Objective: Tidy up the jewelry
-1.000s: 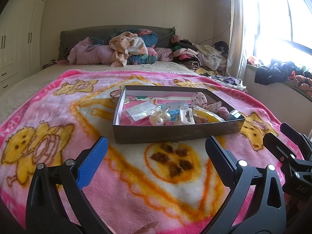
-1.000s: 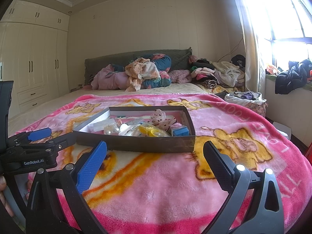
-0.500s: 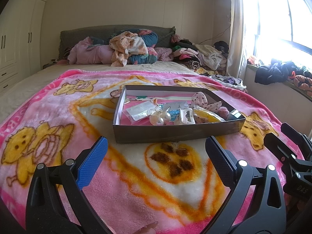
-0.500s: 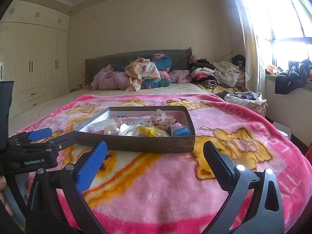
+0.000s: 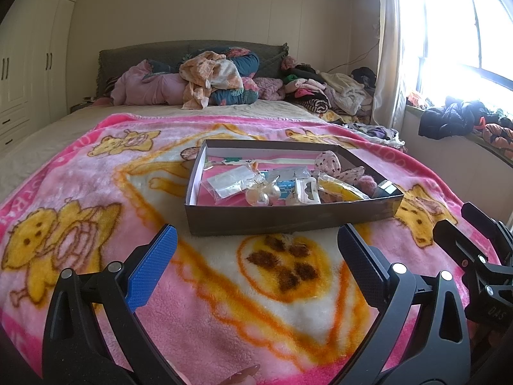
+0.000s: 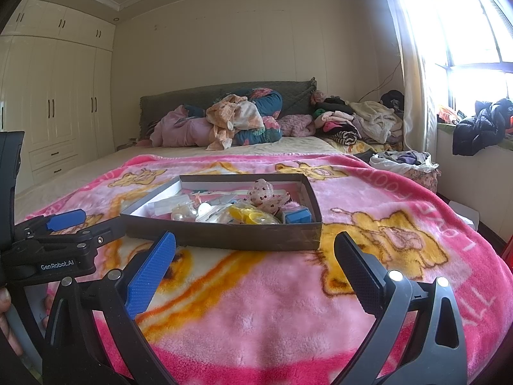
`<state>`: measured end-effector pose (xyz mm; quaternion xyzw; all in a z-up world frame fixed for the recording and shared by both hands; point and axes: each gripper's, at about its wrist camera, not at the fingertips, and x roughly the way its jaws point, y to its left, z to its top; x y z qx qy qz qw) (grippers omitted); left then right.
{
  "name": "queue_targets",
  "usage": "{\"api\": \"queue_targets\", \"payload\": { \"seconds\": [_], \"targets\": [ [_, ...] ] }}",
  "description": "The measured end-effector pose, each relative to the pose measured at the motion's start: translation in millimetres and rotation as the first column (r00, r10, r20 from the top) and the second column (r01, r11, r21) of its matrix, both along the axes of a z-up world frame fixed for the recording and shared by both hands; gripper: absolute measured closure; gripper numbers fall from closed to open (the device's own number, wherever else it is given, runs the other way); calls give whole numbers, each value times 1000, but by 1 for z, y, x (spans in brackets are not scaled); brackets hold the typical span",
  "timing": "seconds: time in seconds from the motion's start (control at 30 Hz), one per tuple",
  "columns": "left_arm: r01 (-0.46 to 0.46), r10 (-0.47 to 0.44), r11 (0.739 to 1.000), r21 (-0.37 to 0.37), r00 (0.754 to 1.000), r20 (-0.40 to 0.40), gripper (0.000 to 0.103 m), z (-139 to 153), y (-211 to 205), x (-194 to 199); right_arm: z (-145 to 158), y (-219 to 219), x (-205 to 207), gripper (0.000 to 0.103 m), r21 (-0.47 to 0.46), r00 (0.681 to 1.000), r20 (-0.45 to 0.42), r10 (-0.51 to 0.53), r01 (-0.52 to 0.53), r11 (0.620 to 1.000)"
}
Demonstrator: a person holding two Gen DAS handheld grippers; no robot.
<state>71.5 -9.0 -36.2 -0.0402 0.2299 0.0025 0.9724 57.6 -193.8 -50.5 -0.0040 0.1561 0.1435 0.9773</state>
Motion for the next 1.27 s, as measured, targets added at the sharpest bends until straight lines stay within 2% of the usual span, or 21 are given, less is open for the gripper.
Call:
{"api": "queue_targets", "payload": {
  "seconds": [1.0, 1.13, 1.27],
  "targets": [
    [-29, 29, 999, -17, 999, -38, 11, -8, 8, 1, 0, -5, -1, 6, 17, 1000, -4, -17, 17, 1000],
    [-72, 69, 997, -41, 995, -76, 11, -10, 25, 14, 4, -24, 9, 6, 82, 998, -50, -49, 53, 995],
    [-189, 181, 981, -44, 973, -143, 11, -14, 66, 43, 14, -71, 48, 6, 47, 976, -125, -180, 187, 981]
  ]
}}
